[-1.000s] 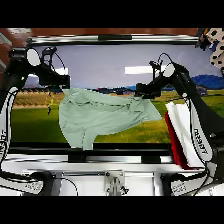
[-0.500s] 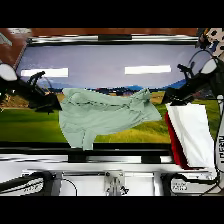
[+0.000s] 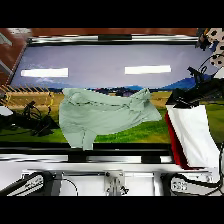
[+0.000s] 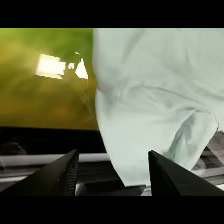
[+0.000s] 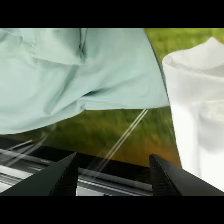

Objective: Fold the shirts.

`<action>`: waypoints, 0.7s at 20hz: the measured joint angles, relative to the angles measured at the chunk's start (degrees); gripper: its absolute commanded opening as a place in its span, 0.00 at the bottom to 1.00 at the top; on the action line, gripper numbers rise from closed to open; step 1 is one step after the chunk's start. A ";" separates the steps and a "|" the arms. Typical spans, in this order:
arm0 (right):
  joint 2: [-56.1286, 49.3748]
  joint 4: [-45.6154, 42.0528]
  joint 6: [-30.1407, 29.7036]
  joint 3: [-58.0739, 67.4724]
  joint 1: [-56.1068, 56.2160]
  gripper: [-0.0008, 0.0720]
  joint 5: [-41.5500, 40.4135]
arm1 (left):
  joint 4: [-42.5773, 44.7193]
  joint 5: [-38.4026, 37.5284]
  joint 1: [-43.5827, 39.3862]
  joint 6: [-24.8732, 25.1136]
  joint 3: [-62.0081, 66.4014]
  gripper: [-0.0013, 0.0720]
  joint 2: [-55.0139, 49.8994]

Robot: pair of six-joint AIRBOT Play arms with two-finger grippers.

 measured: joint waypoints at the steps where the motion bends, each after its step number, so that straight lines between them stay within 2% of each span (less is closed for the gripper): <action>1: 0.04 0.26 0.15 -0.09 -0.02 0.79 -0.02 | -0.94 1.25 0.35 0.66 -0.57 0.71 -1.11; 6: 0.07 0.70 1.09 -0.17 -0.20 0.79 -0.09 | -7.17 5.18 0.98 5.55 -1.75 0.68 -6.99; 7: 0.07 0.76 1.53 -0.20 -0.20 0.79 -0.09 | -7.98 5.77 0.98 6.12 -1.84 0.54 -7.80; 8: 0.07 0.81 1.70 -0.31 -0.20 0.86 -0.11 | -8.57 6.23 0.96 6.67 -1.90 0.52 -8.57; 9: 0.07 0.83 2.01 -0.66 -0.20 0.88 -0.13 | -9.01 6.67 0.92 7.06 -1.95 0.46 -9.16; 11: 0.07 0.79 2.54 -2.19 -0.20 0.88 -0.13 | -9.73 7.32 0.85 7.48 -1.97 0.36 -10.08; 13: 0.07 0.59 3.04 -4.66 0.11 0.88 -0.11 | -10.23 7.74 0.79 7.69 -1.97 0.32 -10.58; 14: 0.07 0.39 3.23 -6.05 0.63 0.88 -0.13 | -10.36 8.02 0.76 7.76 -1.97 0.15 -10.75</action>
